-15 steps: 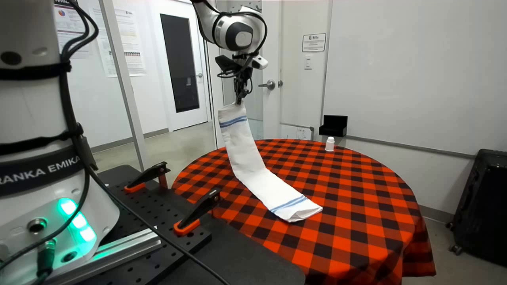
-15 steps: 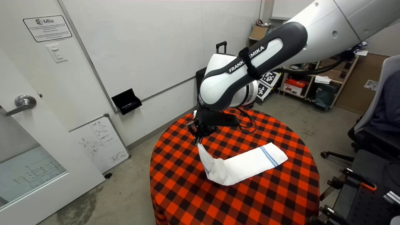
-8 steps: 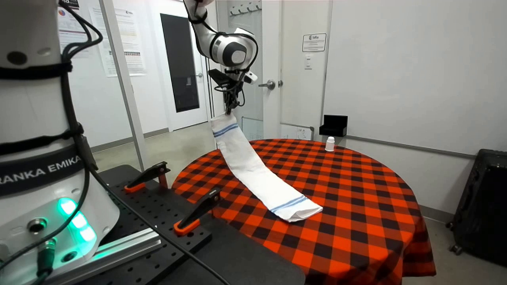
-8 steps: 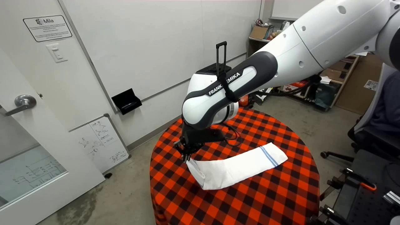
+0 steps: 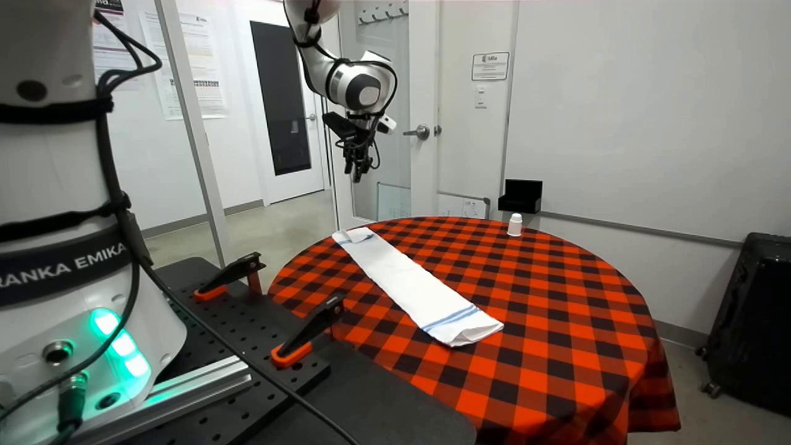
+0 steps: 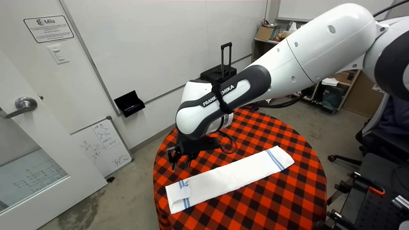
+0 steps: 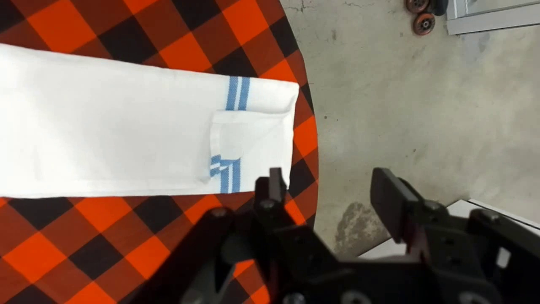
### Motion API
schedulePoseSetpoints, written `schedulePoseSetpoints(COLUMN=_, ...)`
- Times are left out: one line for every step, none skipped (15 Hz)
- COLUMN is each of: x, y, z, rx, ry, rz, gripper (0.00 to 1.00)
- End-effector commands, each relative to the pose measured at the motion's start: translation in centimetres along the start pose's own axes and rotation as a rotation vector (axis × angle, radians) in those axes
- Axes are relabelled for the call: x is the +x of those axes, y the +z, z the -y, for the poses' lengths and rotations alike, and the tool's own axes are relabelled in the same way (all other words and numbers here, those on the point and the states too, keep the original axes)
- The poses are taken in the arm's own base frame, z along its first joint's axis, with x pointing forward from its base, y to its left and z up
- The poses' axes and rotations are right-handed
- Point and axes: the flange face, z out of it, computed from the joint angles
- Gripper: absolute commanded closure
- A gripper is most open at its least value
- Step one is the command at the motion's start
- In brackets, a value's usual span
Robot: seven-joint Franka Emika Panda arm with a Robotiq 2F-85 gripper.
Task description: Unfold the cloth on the table once
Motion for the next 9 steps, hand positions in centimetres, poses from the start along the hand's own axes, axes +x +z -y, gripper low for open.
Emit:
schedulePoseSetpoints(x=0.4, y=-0.7, z=1.7, rx=0.017, ry=-0.066, rz=-0.02, gripper=0.13)
schedulePoseSetpoints(x=0.4, y=-1.1, z=1.8, rx=0.013, ry=-0.085, rz=-0.022, gripper=0.05)
schedulePoseSetpoints(x=0.4, y=-1.7, z=1.7, rx=0.013, ry=-0.102, rz=-0.025, gripper=0.01)
schedulePoseSetpoints(x=0.4, y=-2.2, z=1.5, rx=0.002, ry=-0.114, rz=-0.036, gripper=0.0)
schedulePoseSetpoints(x=0.3, y=-3.0, z=1.0, rx=-0.012, ry=-0.127, rz=-0.043, gripper=0.0)
schedulePoseSetpoints(x=0.3, y=-3.7, z=0.5, rx=-0.028, ry=-0.142, rz=-0.047, gripper=0.0)
schedulePoseSetpoints(x=0.1, y=-4.5, z=-0.3, rx=-0.054, ry=-0.155, rz=-0.055, gripper=0.0)
schedulePoseSetpoints(x=0.0, y=-5.3, z=-0.9, rx=-0.077, ry=-0.163, rz=-0.066, gripper=0.0)
schedulePoseSetpoints(x=-0.4, y=-6.3, z=-2.0, rx=-0.109, ry=-0.173, rz=-0.073, gripper=0.0)
